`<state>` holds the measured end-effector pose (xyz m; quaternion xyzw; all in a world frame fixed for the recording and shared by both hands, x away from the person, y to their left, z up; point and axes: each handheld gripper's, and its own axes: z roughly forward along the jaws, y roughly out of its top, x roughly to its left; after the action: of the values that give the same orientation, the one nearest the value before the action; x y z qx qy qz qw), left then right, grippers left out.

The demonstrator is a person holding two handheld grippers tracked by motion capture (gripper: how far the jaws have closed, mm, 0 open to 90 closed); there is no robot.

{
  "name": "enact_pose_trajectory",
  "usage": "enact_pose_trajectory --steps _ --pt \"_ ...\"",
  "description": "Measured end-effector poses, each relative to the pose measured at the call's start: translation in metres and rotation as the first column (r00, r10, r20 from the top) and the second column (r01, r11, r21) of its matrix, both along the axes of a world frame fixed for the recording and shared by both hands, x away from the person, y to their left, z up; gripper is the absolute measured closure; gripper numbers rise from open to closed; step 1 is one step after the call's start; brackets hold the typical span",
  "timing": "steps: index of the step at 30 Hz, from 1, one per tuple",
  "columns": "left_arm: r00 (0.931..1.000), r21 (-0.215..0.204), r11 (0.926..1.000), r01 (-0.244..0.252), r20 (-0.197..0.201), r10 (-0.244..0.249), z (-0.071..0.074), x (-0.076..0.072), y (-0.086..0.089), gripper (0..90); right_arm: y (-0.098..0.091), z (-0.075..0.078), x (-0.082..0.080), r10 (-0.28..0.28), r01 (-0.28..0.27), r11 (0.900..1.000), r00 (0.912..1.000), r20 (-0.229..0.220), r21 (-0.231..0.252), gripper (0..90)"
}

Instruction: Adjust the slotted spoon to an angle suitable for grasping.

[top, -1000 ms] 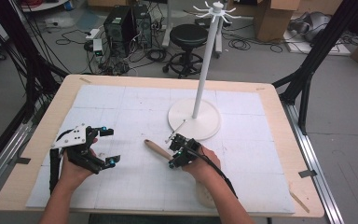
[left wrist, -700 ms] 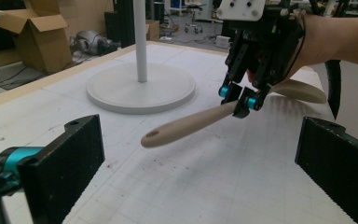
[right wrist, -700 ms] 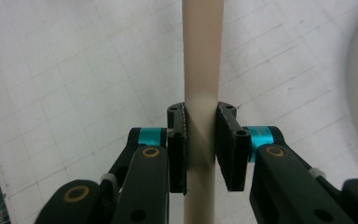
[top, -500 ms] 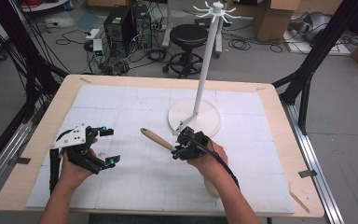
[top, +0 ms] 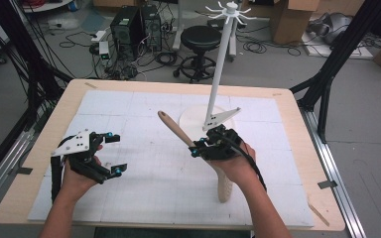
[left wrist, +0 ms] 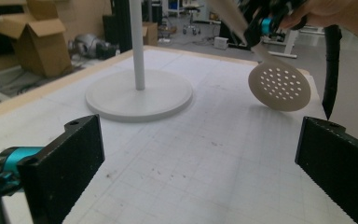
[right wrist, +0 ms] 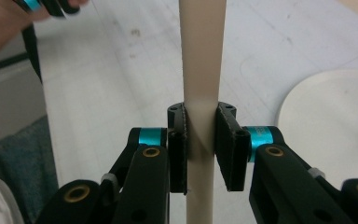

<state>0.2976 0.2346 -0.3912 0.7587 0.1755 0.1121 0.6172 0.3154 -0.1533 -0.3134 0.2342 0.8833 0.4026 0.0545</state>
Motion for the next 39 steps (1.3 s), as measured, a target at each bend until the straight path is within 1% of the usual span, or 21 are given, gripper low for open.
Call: enact_pose_trajectory --steps 1,3,7,9,13,15,18,20,21,22,24,25,29,30,34,37,39 --pt "0.9999 0.005 1.0 0.005 -0.01 -0.005 0.002 0.0 -0.001 1.7 -0.004 0.005 -0.001 0.002 -0.002 0.9998 1.0 0.004 0.02 76.0" --pt "0.9999 -0.004 0.9999 0.013 -0.01 -0.013 0.005 -0.001 -0.002 1.7 -0.007 0.01 -0.001 0.011 -0.011 0.999 0.9998 0.015 0.043 76.0" --pt "0.9997 -0.005 0.9997 0.023 0.0 -0.023 0.007 -0.003 -0.004 1.7 -0.012 0.017 -0.002 0.013 -0.015 0.9977 0.9994 0.032 0.066 76.0" --pt "0.9998 0.02 0.9996 0.019 0.011 -0.019 0.01 -0.003 -0.005 1.7 -0.015 0.021 -0.002 0.025 -0.029 0.9958 0.9986 0.048 0.087 76.0" --pt "0.9993 0.014 0.9994 0.033 0.015 -0.033 0.012 -0.004 -0.007 1.7 -0.019 0.027 -0.004 0.027 -0.035 0.993 0.9971 0.071 0.112 76.0" --pt "0.9988 0.007 0.9988 0.048 0.011 -0.048 0.014 -0.004 -0.008 1.7 -0.02 0.03 -0.004 0.037 -0.047 0.9918 0.9956 0.086 0.119 76.0" --pt "0.9983 0.006 0.9983 0.058 0.006 -0.058 0.016 -0.004 -0.008 1.7 -0.022 0.033 -0.003 0.04 -0.054 0.9886 0.9942 0.1 0.14 76.0" --pt "0.9985 0.013 0.9984 0.055 -0.002 -0.055 0.018 -0.003 -0.01 1.7 -0.022 0.033 -0.003 0.039 -0.054 0.9877 0.9938 0.104 0.147 76.0" --pt "0.9985 0.02 0.9984 0.054 -0.007 -0.053 0.02 -0.003 -0.011 1.7 -0.023 0.034 -0.003 0.041 -0.058 0.9859 0.9928 0.112 0.157 76.0" --pt "0.9979 0.015 0.998 0.062 -0.02 -0.061 0.022 -0.002 -0.013 1.7 -0.023 0.035 -0.003 0.043 -0.061 0.9855 0.9926 0.113 0.158 76.0" --pt "0.9978 0.013 0.9979 0.064 -0.019 -0.064 0.023 -0.001 -0.013 1.7 -0.024 0.035 -0.003 0.048 -0.065 0.9849 0.9929 0.109 0.161 76.0" --pt "0.9975 0.007 0.9977 0.068 -0.022 -0.068 0.025 -0.001 -0.014 1.7 -0.025 0.036 -0.002 0.061 -0.08 0.9833 0.991 0.119 0.163 75.9" --pt "0.9968 -0.003 0.9969 0.078 -0.019 -0.078 0.028 -0.001 -0.014 1.7 -0.027 0.037 -0.003 0.07 -0.089 0.9825 0.99 0.122 0.163 76.0" --pt "0.9959 -0.006 0.9961 0.088 -0.02 -0.088 0.029 -0.001 -0.014 1.7 -0.029 0.038 -0.005 0.079 -0.101 0.9814 0.9875 0.136 0.163 76.0" --pt "0.9956 0.004 0.9959 0.09 -0.027 -0.09 0.028 0.0 -0.015 1.7 -0.033 0.039 -0.007 0.087 -0.111 0.9787 0.986 0.142 0.173 76.0" --pt "0.9951 -0.003 0.9955 0.094 -0.03 -0.094 0.028 0.0 -0.016 1.7 -0.035 0.039 -0.008 0.093 -0.12 0.9771 0.9833 0.157 0.176 76.0" --pt "0.9945 -0.015 0.995 0.099 -0.032 -0.1 0.029 0.0 -0.016 1.7 -0.036 0.039 -0.009 0.096 -0.125 0.9764 0.9824 0.16 0.176 76.0"
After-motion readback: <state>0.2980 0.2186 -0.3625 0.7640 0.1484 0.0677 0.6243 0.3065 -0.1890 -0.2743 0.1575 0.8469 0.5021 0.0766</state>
